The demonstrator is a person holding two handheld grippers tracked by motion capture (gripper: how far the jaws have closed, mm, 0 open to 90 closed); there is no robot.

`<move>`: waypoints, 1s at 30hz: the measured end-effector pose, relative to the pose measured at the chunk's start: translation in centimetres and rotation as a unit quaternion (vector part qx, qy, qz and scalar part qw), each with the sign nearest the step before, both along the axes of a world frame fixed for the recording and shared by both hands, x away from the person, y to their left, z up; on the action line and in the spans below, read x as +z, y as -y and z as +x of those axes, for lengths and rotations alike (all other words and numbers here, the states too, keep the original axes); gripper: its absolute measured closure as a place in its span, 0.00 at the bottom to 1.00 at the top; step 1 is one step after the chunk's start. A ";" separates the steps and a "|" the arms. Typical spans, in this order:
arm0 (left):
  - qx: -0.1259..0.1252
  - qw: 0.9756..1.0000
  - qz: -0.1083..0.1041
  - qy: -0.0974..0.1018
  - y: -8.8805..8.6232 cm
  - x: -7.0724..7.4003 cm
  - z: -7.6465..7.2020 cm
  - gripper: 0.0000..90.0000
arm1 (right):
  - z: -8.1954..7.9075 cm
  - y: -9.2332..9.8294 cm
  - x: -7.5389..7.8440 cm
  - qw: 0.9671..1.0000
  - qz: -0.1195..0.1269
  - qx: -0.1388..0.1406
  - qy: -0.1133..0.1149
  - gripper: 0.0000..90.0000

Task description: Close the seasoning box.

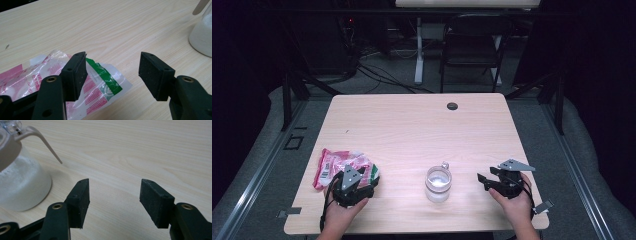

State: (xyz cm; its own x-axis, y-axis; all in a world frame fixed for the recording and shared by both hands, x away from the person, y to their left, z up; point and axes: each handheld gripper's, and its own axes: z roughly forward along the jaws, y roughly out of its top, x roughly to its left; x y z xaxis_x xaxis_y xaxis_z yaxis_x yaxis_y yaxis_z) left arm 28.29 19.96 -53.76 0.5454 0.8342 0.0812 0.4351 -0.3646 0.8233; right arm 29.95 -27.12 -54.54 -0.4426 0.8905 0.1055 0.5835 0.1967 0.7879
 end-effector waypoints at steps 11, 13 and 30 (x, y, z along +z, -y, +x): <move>-0.003 1.000 0.009 -0.003 0.1 -0.2 0.1 0.44 | 0.5 0.1 -1.1 1.000 -0.007 -0.011 -0.010 0.46; -0.003 1.000 0.008 -0.003 0.1 -0.2 0.1 0.43 | 0.6 0.0 -1.1 1.000 -0.002 -0.011 -0.008 0.46; -0.006 1.000 0.016 -0.007 0.3 -0.5 0.2 0.43 | 0.8 -0.3 -1.4 1.000 0.001 -0.006 -0.013 0.46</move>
State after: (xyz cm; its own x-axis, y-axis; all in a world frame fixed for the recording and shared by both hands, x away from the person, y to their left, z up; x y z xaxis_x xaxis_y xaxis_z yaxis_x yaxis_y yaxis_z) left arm 28.53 19.65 -54.29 0.5566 0.8247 0.1007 0.4414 -0.3963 0.8051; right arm 30.79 -26.84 -55.96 -0.4288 0.8956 0.1184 0.6069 0.1885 0.7721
